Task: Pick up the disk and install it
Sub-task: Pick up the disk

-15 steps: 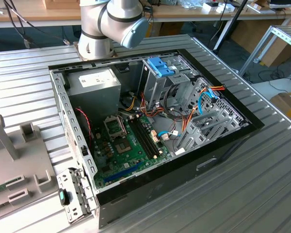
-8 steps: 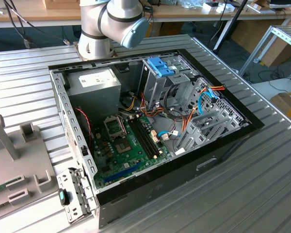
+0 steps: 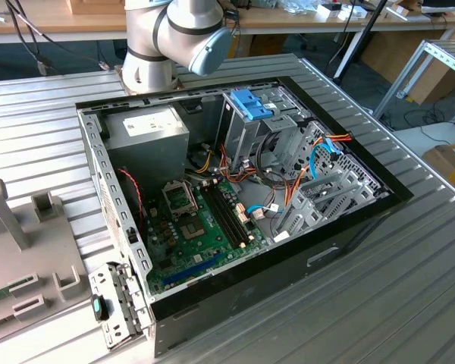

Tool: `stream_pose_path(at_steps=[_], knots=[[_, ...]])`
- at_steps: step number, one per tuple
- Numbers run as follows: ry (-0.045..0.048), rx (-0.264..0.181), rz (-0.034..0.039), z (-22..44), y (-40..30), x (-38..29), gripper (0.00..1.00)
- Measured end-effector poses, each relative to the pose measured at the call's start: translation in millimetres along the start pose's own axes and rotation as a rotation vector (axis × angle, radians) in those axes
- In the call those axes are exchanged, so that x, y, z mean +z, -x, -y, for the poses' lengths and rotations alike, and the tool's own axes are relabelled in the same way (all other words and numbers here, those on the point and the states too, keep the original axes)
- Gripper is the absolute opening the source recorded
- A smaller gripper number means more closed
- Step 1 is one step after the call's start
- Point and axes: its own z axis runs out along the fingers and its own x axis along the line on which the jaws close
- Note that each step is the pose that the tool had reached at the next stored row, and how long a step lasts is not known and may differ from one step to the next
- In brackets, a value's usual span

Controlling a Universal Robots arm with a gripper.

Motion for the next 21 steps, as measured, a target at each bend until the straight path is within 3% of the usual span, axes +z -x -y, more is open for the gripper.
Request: stream_pose_path(at_steps=[1, 3, 4, 21], knots=[[0.0001, 0.0, 0.0, 0.0, 0.0, 0.0, 0.47], [0.0, 0.0, 0.0, 0.0, 0.0, 0.0, 0.47], [0.0, 0.0, 0.0, 0.1, 0.0, 0.0, 0.54], [0.0001, 0.0, 0.0022, 0.2, -0.1, 4.5, 0.54]])
